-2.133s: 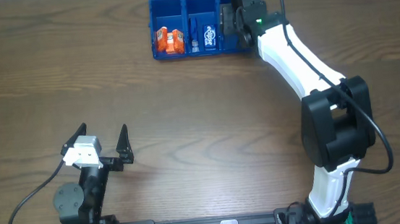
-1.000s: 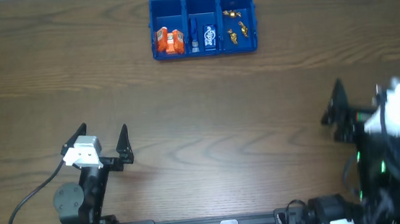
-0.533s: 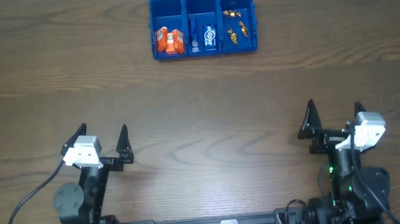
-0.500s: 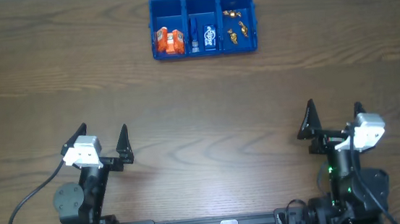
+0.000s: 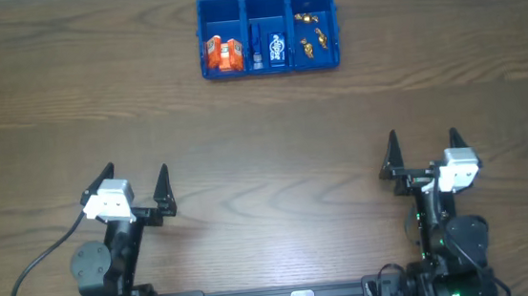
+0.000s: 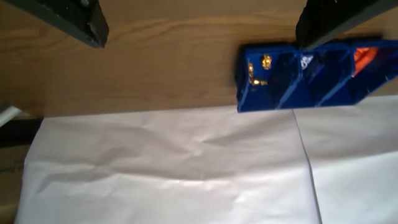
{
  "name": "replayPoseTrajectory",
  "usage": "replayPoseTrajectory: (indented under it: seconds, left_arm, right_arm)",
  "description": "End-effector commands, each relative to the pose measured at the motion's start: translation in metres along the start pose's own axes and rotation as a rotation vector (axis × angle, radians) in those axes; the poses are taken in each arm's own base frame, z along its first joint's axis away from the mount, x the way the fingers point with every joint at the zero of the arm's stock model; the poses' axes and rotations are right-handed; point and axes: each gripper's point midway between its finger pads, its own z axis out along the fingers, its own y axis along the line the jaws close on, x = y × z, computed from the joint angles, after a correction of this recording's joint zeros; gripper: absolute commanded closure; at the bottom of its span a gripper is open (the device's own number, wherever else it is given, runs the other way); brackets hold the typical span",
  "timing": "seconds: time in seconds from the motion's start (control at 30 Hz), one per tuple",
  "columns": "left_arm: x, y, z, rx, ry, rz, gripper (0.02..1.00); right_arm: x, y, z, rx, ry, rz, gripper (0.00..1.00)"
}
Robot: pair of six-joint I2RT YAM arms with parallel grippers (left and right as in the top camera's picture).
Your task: Sort Candies Into Trays
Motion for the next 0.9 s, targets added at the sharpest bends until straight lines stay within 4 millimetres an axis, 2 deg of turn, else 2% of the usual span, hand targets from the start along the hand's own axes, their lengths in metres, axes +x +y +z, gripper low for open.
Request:
replayPoseTrajectory:
  seconds: [0.03,0.1,0.33,0.43,0.9]
  left_arm:
    - [0.016,-0.003,0.001,0.021,0.045,0.004,0.02]
    - [0.016,-0.003,0.001,0.021,0.045,0.004,0.02]
    - [0.016,-0.003,0.001,0.021,0.045,0.004,0.023]
    - [0.016,-0.003,0.001,0.021,0.045,0.004,0.02]
    - [0.016,-0.003,0.001,0.021,0.045,0.004,0.023]
  right_arm:
    - [0.021,0.002,0.003,-0.011,0.023,-0.025,0.003]
    - [0.03,0.003,0.004,-0.017,0.044,-0.042,0.003]
    - [0.039,0.004,0.003,-0.03,0.081,-0.141,0.003]
    - [0.04,0.009,0.003,-0.073,0.081,-0.149,0.003]
    - [0.043,0.005,0.003,-0.061,0.096,-0.153,0.003]
